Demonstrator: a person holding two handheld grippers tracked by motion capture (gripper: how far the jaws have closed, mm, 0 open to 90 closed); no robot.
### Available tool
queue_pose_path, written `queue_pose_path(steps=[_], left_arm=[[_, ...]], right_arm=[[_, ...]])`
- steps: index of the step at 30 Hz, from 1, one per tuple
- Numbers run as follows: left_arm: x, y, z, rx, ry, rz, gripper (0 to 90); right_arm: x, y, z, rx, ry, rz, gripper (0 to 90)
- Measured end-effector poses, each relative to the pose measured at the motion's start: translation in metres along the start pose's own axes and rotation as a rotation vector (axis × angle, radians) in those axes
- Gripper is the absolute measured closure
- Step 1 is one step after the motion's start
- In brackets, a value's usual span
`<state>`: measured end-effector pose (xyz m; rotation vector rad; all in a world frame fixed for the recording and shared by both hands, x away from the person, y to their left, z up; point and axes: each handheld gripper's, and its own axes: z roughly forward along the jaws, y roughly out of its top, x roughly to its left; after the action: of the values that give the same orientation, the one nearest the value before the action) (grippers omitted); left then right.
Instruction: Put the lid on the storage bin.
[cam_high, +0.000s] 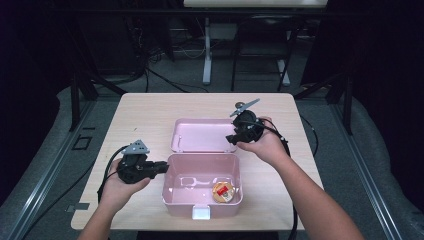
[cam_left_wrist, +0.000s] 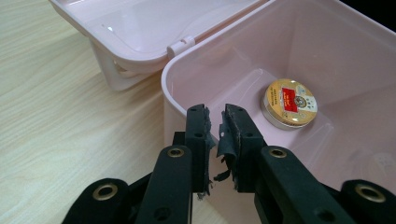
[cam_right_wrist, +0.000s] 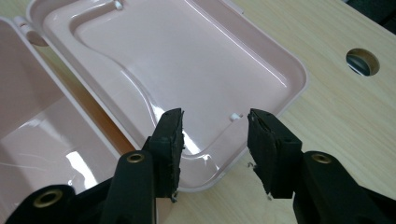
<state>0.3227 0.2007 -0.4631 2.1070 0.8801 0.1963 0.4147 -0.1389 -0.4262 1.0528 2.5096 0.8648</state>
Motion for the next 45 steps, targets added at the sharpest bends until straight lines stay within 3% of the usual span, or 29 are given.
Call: queue_pose_path(steps=[11, 31, 34, 36, 45], left_arm=[[-0.002, 0.0, 0.0, -0.002, 0.011, 0.008, 80.2], [-0.002, 0.0, 0.001, -0.008, 0.012, 0.007, 80.2], [-0.002, -0.001, 0.001, -0.009, 0.011, 0.006, 80.3], [-0.002, -0.001, 0.001, -0.01, 0.013, 0.006, 80.3], [-0.001, -0.001, 0.0, -0.009, 0.008, 0.004, 80.3]], right_arm=[[-0.011, -0.001, 0.016, 0.011, -0.041, 0.084, 56.1], [-0.034, -0.008, 0.039, -0.03, -0.097, 0.221, 58.4], [-0.038, -0.009, 0.042, -0.039, -0.101, 0.251, 58.3], [-0.042, -0.01, 0.046, -0.059, -0.09, 0.298, 58.4], [-0.046, -0.01, 0.057, -0.064, -0.106, 0.327, 59.9]])
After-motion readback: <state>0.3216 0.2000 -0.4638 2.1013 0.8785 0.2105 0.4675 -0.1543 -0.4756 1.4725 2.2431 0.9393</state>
